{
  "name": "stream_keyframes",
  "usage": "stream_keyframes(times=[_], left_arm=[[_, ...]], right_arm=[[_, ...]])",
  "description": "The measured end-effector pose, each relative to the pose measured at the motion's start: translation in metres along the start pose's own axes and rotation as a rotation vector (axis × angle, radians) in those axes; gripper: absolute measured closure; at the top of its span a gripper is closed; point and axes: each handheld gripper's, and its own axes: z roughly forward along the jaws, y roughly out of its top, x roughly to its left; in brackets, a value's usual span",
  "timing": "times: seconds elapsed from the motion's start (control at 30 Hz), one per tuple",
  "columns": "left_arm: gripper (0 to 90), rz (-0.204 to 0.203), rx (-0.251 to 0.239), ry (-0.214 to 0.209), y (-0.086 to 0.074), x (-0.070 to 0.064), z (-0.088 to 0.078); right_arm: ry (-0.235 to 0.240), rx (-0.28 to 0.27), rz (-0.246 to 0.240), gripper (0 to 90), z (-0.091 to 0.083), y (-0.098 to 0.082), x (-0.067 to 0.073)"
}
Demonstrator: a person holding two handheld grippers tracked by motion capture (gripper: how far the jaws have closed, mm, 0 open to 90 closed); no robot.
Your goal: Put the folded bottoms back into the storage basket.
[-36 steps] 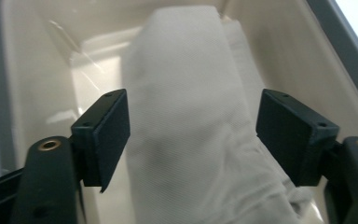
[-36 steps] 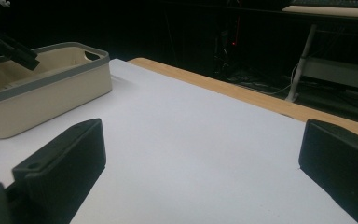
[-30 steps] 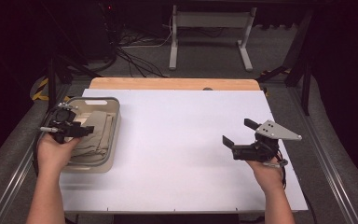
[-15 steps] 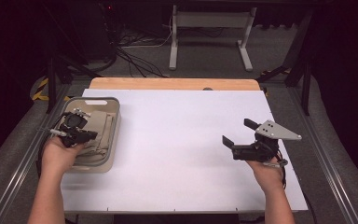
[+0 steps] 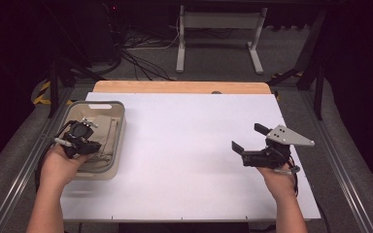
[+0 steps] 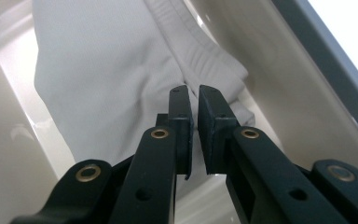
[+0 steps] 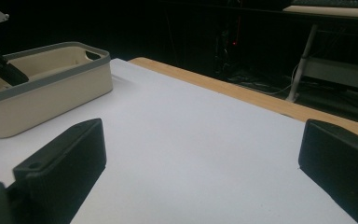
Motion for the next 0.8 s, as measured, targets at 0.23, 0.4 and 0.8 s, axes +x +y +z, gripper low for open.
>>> stream_keyframes(times=[0.23,0.4,0.8], left_arm=[[79.8,0.001,0.0,0.009,-0.003,-0.001,-0.003],[75.1,0.019,0.043,0.03,-0.004,-0.006,0.002],[47.8,0.053,0.108,0.125,0.0,-0.018,0.009]], right_arm=[[0.0,0.001,-0.004,1.4,0.001,0.0,0.0],[0.0,0.001,-0.004,1.4,0.001,0.0,0.0],[0.001,0.003,-0.003,1.4,0.001,0.0,0.001]])
